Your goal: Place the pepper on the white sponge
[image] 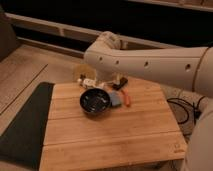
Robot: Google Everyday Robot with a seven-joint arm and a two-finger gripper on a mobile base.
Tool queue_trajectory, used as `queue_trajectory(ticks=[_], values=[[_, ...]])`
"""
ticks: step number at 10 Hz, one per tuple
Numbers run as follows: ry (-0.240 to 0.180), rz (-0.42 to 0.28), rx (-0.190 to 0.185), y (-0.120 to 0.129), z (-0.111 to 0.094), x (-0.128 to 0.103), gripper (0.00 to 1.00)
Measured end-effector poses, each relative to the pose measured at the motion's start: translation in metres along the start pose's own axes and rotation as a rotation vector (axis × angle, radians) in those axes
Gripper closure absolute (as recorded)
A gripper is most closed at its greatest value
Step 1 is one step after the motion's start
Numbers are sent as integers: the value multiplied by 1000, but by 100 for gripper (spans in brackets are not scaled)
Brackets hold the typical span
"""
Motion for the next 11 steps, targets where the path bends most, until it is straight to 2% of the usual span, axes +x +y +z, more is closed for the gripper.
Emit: queue_trajectory(ticks=[3, 5, 6, 8, 9, 11], values=[[12, -12, 2, 4, 4, 4, 35], [50, -25, 34, -10, 20, 13, 35], [60, -18, 48, -24, 27, 15, 35], [53, 36, 56, -83, 48, 7, 35], [41, 55, 44, -106, 56, 0, 35], [15, 80, -17, -145, 72, -11, 35]])
